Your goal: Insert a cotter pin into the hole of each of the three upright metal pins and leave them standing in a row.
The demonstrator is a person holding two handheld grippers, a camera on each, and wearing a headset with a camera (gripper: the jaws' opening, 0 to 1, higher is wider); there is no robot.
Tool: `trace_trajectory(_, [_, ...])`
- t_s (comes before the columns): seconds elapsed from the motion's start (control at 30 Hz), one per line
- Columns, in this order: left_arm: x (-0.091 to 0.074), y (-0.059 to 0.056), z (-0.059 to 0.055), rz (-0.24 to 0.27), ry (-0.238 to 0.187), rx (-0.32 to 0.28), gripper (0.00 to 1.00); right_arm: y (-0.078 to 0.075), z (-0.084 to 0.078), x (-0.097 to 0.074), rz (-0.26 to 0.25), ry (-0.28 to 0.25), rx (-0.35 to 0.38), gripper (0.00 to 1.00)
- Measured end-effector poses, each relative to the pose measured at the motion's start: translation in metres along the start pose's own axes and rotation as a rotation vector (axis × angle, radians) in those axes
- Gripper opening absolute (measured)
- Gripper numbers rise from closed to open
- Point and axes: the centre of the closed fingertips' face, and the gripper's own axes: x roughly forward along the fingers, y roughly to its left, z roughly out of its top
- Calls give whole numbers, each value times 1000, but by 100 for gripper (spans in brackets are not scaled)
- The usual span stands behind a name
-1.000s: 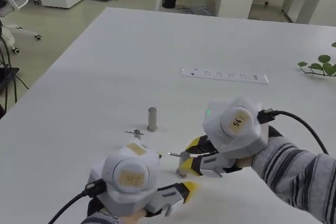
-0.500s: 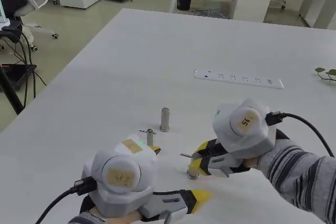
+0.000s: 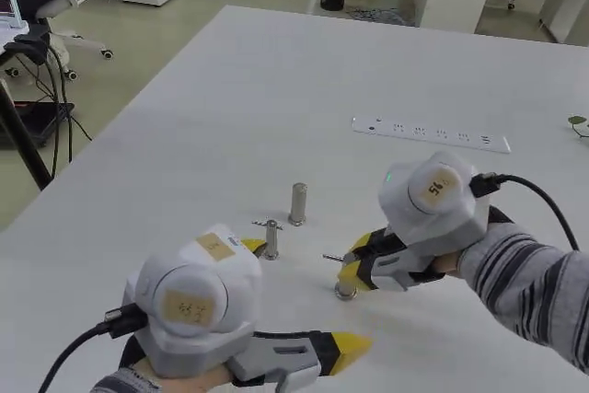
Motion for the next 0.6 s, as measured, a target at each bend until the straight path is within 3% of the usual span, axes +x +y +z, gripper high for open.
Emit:
trace_trajectory(0.2, [-6,15,2,29,-12,-19,97,-12,4,4,-7,6,-6,9])
trace_trajectory(0.5, [-9,28,-2,45,-8,-21,99,-25,4,8,-6,20,-10,9])
trace_trajectory(0.6, [-11,31,5,51,-64,-52,99,-30,4,8,-3,21,0,9])
